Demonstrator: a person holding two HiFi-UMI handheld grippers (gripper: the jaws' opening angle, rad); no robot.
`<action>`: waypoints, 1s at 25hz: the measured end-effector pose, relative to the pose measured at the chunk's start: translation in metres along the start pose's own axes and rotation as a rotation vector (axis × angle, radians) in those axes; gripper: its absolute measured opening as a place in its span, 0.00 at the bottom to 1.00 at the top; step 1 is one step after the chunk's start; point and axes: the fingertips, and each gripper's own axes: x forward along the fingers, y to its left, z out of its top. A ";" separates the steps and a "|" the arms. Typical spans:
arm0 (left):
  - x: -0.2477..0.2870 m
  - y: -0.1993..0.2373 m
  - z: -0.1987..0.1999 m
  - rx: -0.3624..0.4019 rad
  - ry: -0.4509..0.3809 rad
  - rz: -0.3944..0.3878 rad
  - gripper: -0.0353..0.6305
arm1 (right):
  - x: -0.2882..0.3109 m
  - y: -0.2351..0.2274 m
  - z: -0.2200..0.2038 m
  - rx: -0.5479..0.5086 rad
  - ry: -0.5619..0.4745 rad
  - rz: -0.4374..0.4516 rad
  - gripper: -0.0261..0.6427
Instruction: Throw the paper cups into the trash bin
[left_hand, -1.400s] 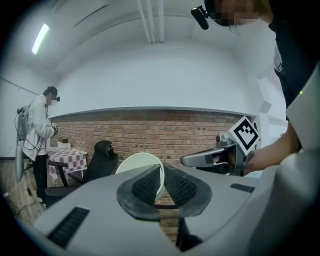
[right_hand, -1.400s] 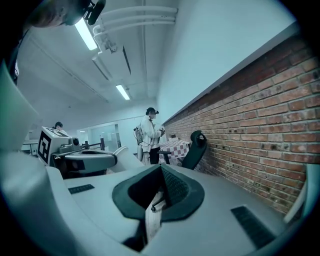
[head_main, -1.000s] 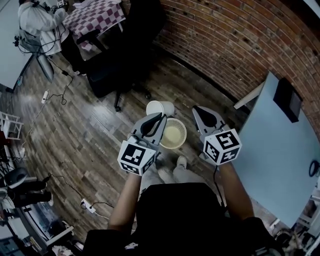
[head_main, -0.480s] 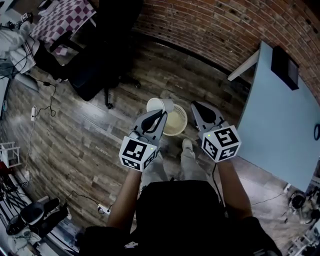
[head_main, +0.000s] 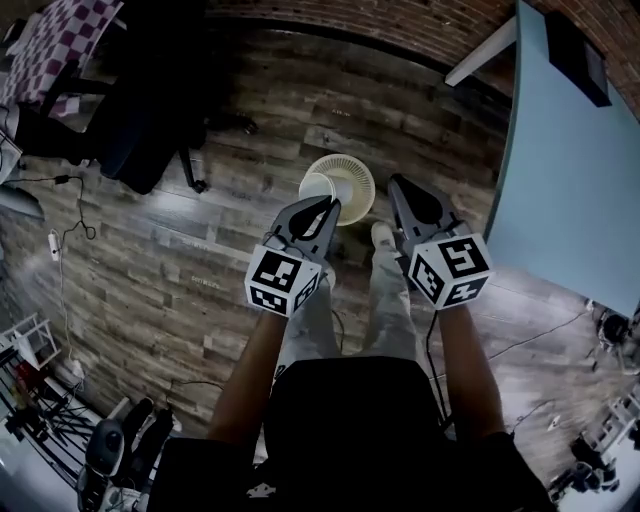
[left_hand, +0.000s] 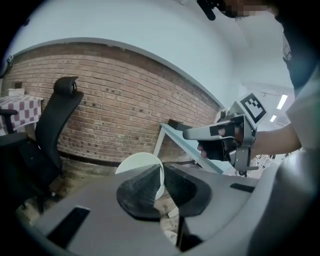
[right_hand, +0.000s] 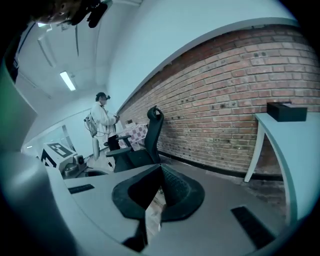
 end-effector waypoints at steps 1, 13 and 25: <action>0.007 0.004 -0.010 -0.002 0.015 -0.007 0.10 | 0.004 -0.002 -0.009 0.012 0.006 -0.011 0.05; 0.088 0.026 -0.146 0.054 0.211 -0.077 0.10 | 0.057 -0.057 -0.128 0.103 0.103 -0.072 0.05; 0.157 0.069 -0.268 -0.030 0.293 -0.057 0.10 | 0.113 -0.096 -0.256 0.167 0.189 -0.121 0.05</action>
